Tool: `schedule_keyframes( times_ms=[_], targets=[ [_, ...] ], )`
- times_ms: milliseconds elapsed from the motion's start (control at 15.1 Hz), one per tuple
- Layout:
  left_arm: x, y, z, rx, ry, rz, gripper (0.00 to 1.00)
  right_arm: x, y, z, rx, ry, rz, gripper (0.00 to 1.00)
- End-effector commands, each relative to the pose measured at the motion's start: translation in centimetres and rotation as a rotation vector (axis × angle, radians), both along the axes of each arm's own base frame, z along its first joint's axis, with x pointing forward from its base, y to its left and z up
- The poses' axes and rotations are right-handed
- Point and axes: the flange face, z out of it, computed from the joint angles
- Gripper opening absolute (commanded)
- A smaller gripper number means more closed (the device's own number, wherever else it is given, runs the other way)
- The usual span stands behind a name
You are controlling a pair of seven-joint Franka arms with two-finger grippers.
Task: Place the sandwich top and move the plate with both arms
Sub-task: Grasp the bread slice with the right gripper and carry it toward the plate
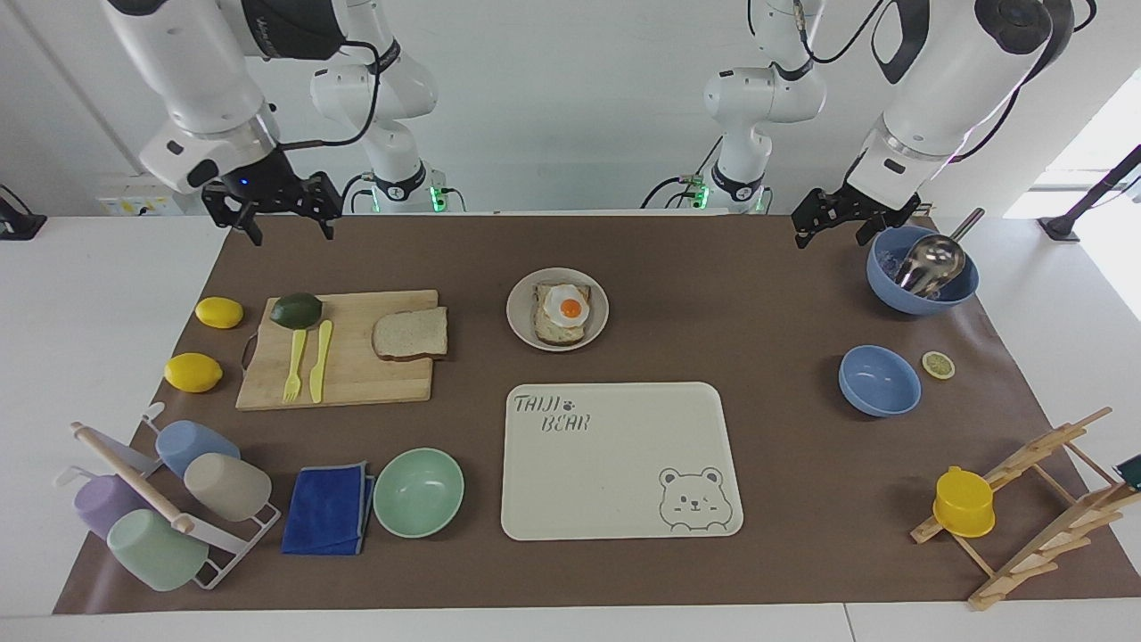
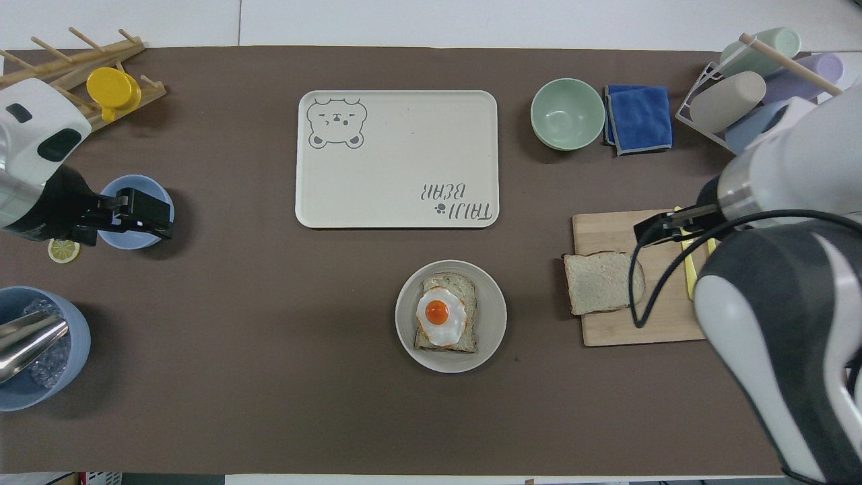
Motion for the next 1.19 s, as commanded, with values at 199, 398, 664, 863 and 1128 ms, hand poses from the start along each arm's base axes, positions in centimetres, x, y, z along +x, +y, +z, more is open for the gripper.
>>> schedule_keyframes(
  times_ms=[199, 398, 664, 863, 1128],
  targets=[
    [-0.2, 0.2, 0.3, -0.003, 0.008, 0.004, 1.0, -0.8, 6.3, -12.3, -0.103, -0.003, -0.024, 1.0],
    [-0.2, 0.1, 0.3, -0.004, 0.007, 0.001, 1.0, -2.4, 9.2, -18.1, -0.255, 0.023, 0.037, 1.0],
    [-0.2, 0.2, 0.3, -0.002, 0.007, 0.004, 1.0, -3.8, 8.5, -20.7, -0.314, 0.046, 0.033, 1.0],
    [-0.2, 0.2, 0.3, -0.004, 0.007, 0.003, 1.0, -4.4, 8.7, -22.1, -0.339, 0.064, 0.053, 1.0],
    [-0.2, 0.1, 0.3, -0.003, 0.008, 0.003, 1.0, -5.0, 7.9, -23.0, -0.382, 0.066, 0.085, 0.96]
  ],
)
